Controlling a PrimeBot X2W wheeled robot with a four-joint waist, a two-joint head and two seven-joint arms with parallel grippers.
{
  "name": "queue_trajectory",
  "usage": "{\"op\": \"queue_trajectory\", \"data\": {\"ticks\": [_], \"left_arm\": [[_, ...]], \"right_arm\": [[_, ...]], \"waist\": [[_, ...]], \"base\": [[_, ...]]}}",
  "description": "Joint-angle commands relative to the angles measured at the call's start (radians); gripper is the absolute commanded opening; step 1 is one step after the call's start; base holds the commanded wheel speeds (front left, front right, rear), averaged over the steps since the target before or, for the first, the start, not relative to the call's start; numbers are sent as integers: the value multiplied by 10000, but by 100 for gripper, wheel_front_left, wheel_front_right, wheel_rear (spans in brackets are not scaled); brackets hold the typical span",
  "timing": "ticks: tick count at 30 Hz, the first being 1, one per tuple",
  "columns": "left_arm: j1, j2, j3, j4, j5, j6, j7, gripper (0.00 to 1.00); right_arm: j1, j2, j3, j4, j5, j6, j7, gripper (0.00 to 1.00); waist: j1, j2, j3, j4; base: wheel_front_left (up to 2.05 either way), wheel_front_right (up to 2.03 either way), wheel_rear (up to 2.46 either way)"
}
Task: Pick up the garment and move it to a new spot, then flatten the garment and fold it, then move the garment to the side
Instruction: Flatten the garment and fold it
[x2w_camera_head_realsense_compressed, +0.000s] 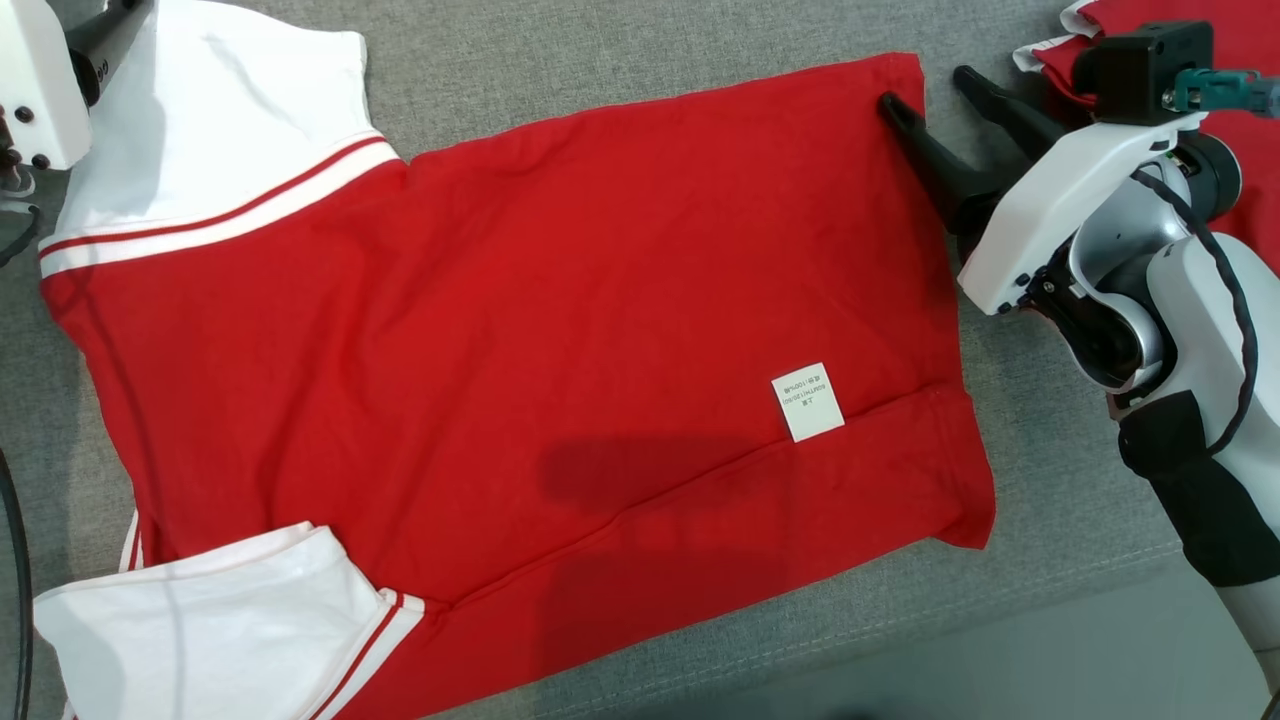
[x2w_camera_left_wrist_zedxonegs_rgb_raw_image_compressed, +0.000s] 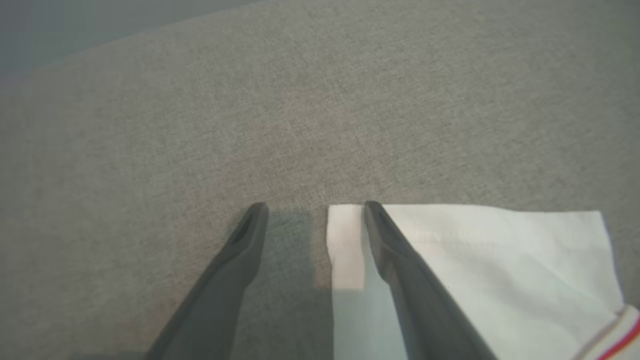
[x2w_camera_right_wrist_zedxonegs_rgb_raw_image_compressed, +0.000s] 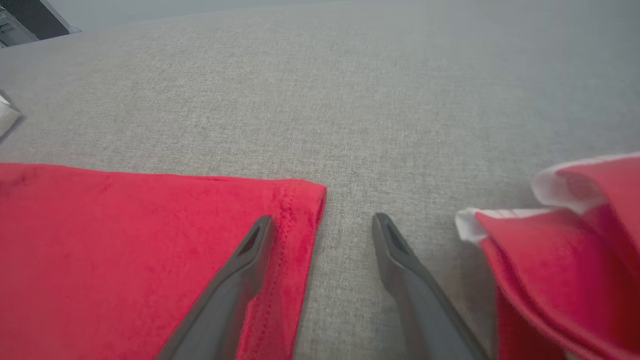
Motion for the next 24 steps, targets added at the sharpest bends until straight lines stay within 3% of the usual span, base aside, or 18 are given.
{"op": "queue_trajectory", "data": {"ticks": [1,11,12,13,15,16,17,24], "left_arm": [[-488,465,308,13,-163,-77,162,100],[-651,176,115,329,-823,-242,864,100],[-669,166,62,304,-861,-256,931,95],[-679,150,26,295,-912,-267,983,77],[-699,109,1,335,-1026,-280,1054,12],[-698,80,36,413,-1147,-282,1136,0],[-740,63,30,515,-1244,-285,1296,0],[-1046,-70,-5,698,-1439,-281,1691,0]], "right_arm": [[-55,-120,245,-82,203,-29,46,100],[-375,-301,861,351,656,-29,12,100],[-421,-286,908,415,690,-29,8,100],[-470,-256,950,478,749,-29,12,100],[-583,-218,1093,622,822,-29,91,100],[-626,-164,1172,707,943,-29,214,47],[-800,-116,1309,840,1141,-29,450,0],[-1675,-502,2069,985,1586,-29,1855,0]], "waist": [[0,0,47,-9],[0,0,-17,166],[0,0,-13,177],[0,0,-8,179],[0,0,18,174],[0,0,25,159],[0,0,36,133],[0,0,-74,185]], "base": [[0,0,0],[0,0,0],[0,0,0],[0,0,0],[0,0,0],[0,0,0],[0,0,0],[0,0,0]]}}
